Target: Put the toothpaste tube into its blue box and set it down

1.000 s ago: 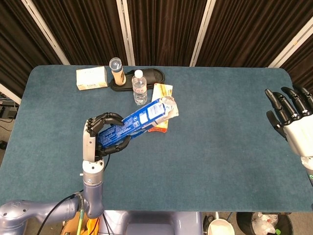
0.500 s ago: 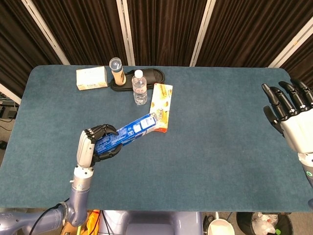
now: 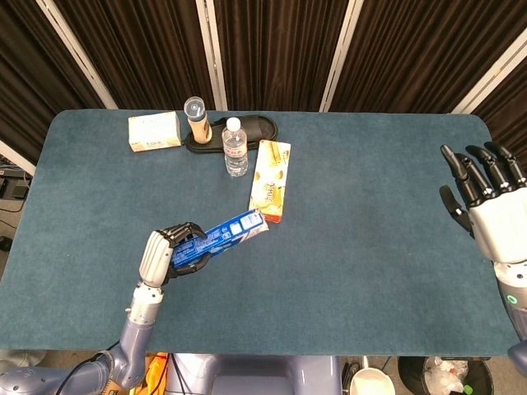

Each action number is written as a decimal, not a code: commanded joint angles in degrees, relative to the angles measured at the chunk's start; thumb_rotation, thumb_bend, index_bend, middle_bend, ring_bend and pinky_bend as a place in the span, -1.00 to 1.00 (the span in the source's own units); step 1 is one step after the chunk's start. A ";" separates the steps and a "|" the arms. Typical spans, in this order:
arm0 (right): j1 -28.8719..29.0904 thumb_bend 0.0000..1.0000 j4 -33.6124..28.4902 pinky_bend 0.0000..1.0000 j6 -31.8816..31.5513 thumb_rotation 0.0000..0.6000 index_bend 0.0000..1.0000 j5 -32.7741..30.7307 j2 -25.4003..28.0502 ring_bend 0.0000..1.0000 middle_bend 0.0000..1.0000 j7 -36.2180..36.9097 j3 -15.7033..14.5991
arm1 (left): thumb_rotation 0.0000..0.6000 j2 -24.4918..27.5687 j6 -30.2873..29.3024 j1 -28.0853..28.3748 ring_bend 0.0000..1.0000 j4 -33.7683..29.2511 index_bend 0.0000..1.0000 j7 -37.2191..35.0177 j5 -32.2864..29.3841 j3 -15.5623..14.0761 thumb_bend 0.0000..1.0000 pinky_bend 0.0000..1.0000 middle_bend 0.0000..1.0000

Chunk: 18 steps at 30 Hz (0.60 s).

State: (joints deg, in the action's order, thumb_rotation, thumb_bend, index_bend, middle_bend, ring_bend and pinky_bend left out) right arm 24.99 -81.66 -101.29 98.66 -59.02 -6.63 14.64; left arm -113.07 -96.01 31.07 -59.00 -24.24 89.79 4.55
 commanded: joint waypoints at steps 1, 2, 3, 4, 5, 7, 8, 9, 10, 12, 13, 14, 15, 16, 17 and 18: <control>-0.92 -0.22 -0.42 -0.42 -0.98 1.00 -1.00 0.96 -0.68 -0.40 -0.20 -0.16 -0.90 | 1.00 -1.37 1.90 -0.31 0.17 2.40 -0.08 -0.57 0.05 -0.91 0.14 0.32 0.19; -1.09 -0.22 -0.37 -0.42 -1.17 1.00 -1.00 1.33 -0.81 -0.39 -0.20 -0.21 -1.13 | 1.00 -1.77 2.66 -0.43 0.16 2.97 -0.08 -0.68 -0.17 -1.12 0.13 0.31 0.18; -1.20 -0.22 -0.29 -0.42 -1.32 1.00 -1.00 1.63 -0.91 -0.39 -0.20 -0.29 -1.28 | 1.00 -2.13 3.39 -0.53 0.16 3.55 -0.08 -0.60 -0.38 -1.29 0.13 0.31 0.18; -1.29 -0.22 -0.22 -0.42 -1.45 1.00 -1.00 1.87 -0.97 -0.39 -0.20 -0.34 -1.38 | 1.00 -2.45 4.21 -0.63 0.15 4.04 -0.09 -0.46 -0.61 -1.50 0.12 0.31 0.17; -1.37 -0.22 -0.19 -0.42 -1.55 1.00 -1.00 2.02 -1.01 -0.39 -0.20 -0.32 -1.41 | 1.00 -2.72 5.03 -0.78 0.15 4.45 -0.09 -0.26 -0.79 -1.81 0.12 0.30 0.16; -1.42 -0.22 -0.20 -0.42 -1.66 1.00 -1.00 2.22 -0.94 -0.40 -0.20 -0.22 -1.37 | 1.00 -3.08 6.47 -1.11 0.14 5.34 -0.10 0.42 -0.82 -2.71 0.11 0.29 0.15; -1.41 -0.22 -0.26 -0.42 -1.63 1.00 -1.00 2.31 -0.95 -0.40 -0.20 -0.25 -1.37 | 1.00 -3.16 7.15 -1.33 0.13 5.74 -0.11 0.87 -0.86 -3.14 0.11 0.29 0.14; -1.46 -0.22 -0.35 -0.42 -1.67 1.00 -1.00 2.34 -0.92 -0.40 -0.20 -0.22 -1.33 | 1.00 -3.21 7.62 -1.54 0.13 5.99 -0.11 1.16 -0.89 -3.45 0.11 0.28 0.14; -1.53 -0.22 -0.43 -0.42 -1.72 1.00 -1.00 2.38 -0.88 -0.39 -0.20 -0.18 -1.33 | 1.00 -3.20 8.15 -1.81 0.12 6.23 -0.12 1.47 -0.99 -3.77 0.10 0.28 0.13; -1.71 -0.22 -0.51 -0.42 -1.79 1.00 -1.00 2.49 -0.84 -0.39 -0.20 -0.19 -1.39 | 1.00 -3.08 8.81 -2.30 0.12 6.44 -0.12 1.85 -1.17 -4.09 0.10 0.27 0.12; -1.80 -0.22 -0.54 -0.42 -1.83 1.00 -1.00 2.56 -0.83 -0.39 -0.20 -0.20 -1.44 | 1.00 -2.98 9.00 -2.56 0.10 6.46 -0.14 1.88 -1.23 -4.20 0.09 0.24 0.11; -1.93 -0.22 -0.54 -0.42 -1.88 1.00 -1.00 2.65 -0.85 -0.39 -0.20 -0.21 -1.52 | 1.00 -2.85 9.15 -2.80 0.08 6.49 -0.15 1.90 -1.26 -4.32 0.07 0.20 0.08; -2.04 -0.22 -0.54 -0.42 -1.93 1.00 -1.00 2.74 -0.88 -0.40 -0.20 -0.21 -1.61 | 1.00 -2.66 9.28 -3.07 0.05 6.55 -0.16 1.99 -1.26 -4.49 0.04 0.15 0.05; -2.15 -0.22 -0.53 -0.42 -1.98 1.00 -1.00 2.85 -0.92 -0.40 -0.20 -0.20 -1.70 | 1.00 -2.40 9.46 -3.33 -0.03 6.54 -0.19 2.09 -1.25 -4.69 -0.01 0.05 -0.02; -2.27 -0.22 -0.50 -0.42 -2.03 1.00 -1.00 2.92 -0.97 -0.40 -0.20 -0.22 -1.78 | 1.00 -2.08 9.65 -3.53 -0.13 6.42 -0.22 2.22 -1.19 -4.88 -0.08 -0.08 -0.10; -2.38 -0.22 -0.49 -0.42 -2.06 1.00 -1.00 2.95 -1.03 -0.40 -0.20 -0.24 -1.83 | 1.00 -1.66 10.02 -3.78 -0.21 6.28 -0.26 2.67 -1.27 -5.09 -0.13 -0.18 -0.16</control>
State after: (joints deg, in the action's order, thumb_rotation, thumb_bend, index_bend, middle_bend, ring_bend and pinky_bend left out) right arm 22.63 -82.16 -103.34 101.60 -60.02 -6.86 12.83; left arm -115.05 -86.28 27.54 -52.61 -21.89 88.55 -0.32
